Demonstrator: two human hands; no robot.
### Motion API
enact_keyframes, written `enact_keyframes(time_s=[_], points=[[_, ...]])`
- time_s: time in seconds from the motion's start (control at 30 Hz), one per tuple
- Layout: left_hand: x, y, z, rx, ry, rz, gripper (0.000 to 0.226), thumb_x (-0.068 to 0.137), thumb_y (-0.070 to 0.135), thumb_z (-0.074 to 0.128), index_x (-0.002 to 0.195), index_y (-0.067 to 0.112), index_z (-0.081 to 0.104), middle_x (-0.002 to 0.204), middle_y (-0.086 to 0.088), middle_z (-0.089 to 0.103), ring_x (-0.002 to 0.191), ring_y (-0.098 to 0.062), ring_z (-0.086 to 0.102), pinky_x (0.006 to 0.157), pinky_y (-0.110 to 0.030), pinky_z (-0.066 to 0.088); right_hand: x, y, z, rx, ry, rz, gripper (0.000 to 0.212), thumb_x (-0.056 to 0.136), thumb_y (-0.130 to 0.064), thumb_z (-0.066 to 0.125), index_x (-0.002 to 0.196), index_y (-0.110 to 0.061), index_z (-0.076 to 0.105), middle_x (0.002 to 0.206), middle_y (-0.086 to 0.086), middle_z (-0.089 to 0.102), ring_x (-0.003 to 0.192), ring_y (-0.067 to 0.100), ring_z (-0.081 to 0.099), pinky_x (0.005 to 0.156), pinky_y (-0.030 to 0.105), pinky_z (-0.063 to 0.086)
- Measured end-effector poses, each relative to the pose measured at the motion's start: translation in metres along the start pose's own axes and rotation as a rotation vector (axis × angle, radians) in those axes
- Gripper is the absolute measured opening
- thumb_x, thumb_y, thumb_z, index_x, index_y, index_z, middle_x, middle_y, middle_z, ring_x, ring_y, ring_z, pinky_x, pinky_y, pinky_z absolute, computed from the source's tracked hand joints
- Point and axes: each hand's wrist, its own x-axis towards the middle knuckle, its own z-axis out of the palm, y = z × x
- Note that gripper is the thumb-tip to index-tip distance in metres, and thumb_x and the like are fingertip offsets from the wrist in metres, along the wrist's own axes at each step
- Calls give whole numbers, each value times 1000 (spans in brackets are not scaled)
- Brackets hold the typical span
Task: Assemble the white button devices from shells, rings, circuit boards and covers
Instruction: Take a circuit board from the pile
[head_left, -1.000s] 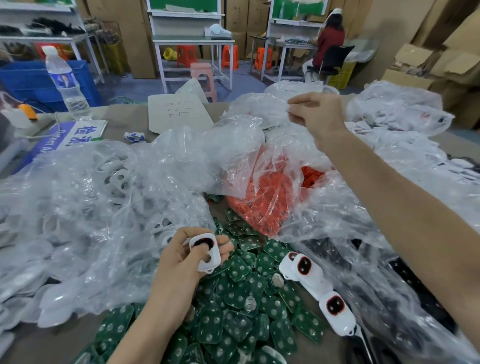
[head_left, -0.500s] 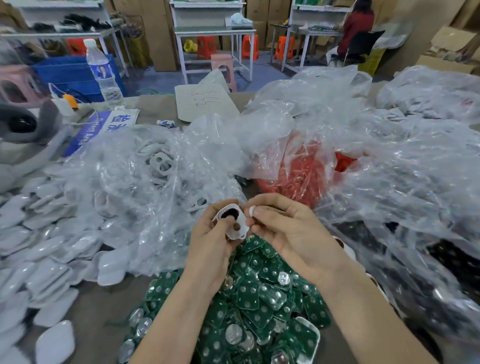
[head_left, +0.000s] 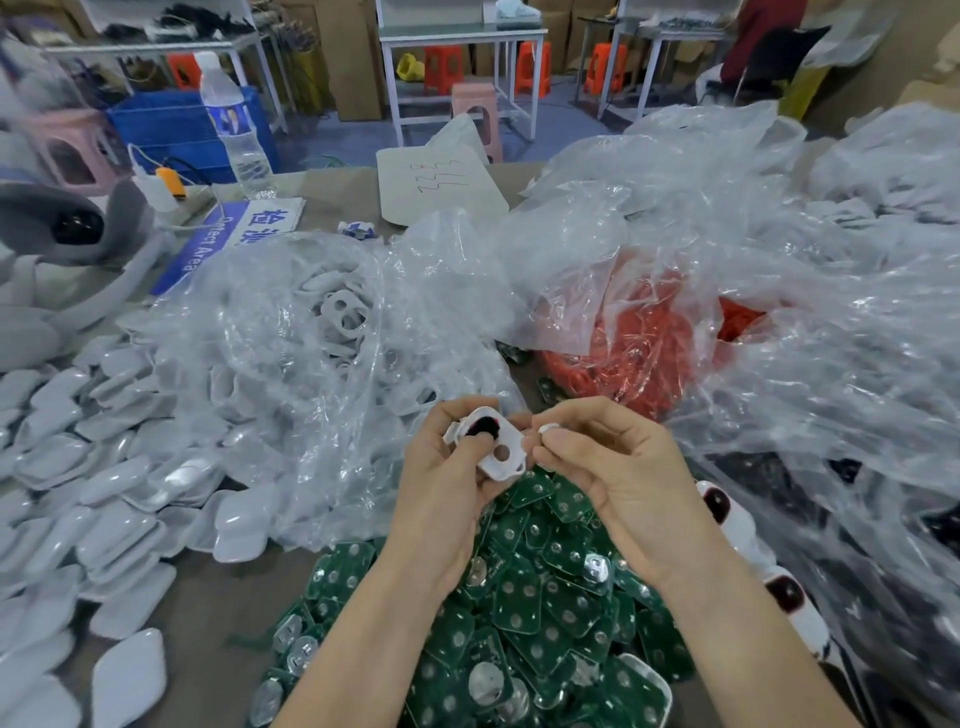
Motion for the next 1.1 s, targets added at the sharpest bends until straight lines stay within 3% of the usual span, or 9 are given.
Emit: enact_keyframes(time_s=[0.17,0.27,0.5,0.63,0.73,0.87,0.93,1.03,1.1], points=[[1,-1,0,37,-3,0,28,96,-7,42,99,15,59,83,1,75,78,-13,72,61,-22,56,0,6,-2,-244,56,-140,20,77,2,70,78,-17,77,73,6,72,61,13,63,59,19,52],[0,-3,1,56,-2,10,28,97,-6,43,99,17,59,80,6,74,77,-11,72,63,-22,57,-1,8,-3,-308,68,-157,20,80,2,70,80,-17,77,76,7,73,61,12,63,60,18,52],[-3,-6,3,132,-41,33,24,97,-6,44,100,17,52,85,-1,69,81,-14,69,75,-27,58,1,16,-1,-258,134,-69,23,78,2,71,76,-20,78,80,6,75,69,14,71,65,17,54],[-2,-8,5,162,-38,46,21,98,-4,45,98,16,47,100,-14,62,86,-17,68,75,-26,57,1,17,-3,-219,158,-35,24,79,4,70,75,-18,79,80,7,75,71,16,72,65,18,55],[-1,-11,5,149,-49,54,21,98,-4,44,98,17,46,96,-11,64,85,-16,70,74,-25,57,0,17,-3,-296,156,-46,23,78,0,73,78,-23,77,79,3,75,71,10,69,62,15,52],[-3,-14,6,241,-51,95,30,99,-1,45,93,28,50,91,-1,66,89,-17,70,77,-26,57,0,19,-4,-371,174,-79,17,76,-5,77,80,-22,74,78,0,74,71,8,68,64,14,50],[-3,-16,6,294,-41,117,38,99,-1,44,93,35,53,99,-5,67,94,-20,69,80,-28,57,0,19,-4,-374,176,-90,14,77,-5,77,77,-19,76,77,-1,74,69,6,67,63,13,50],[-4,-18,9,342,-47,149,32,101,4,43,106,31,60,114,-6,67,106,-21,66,90,-34,55,0,21,-4,-362,181,-96,15,77,-4,76,75,-19,76,76,0,74,71,10,68,63,16,52],[-5,-18,10,334,-52,159,28,103,8,42,107,25,64,113,-3,69,107,-19,66,89,-33,55,1,23,-4,-366,192,-89,17,78,-3,75,75,-20,76,79,3,73,74,15,69,64,20,55]])
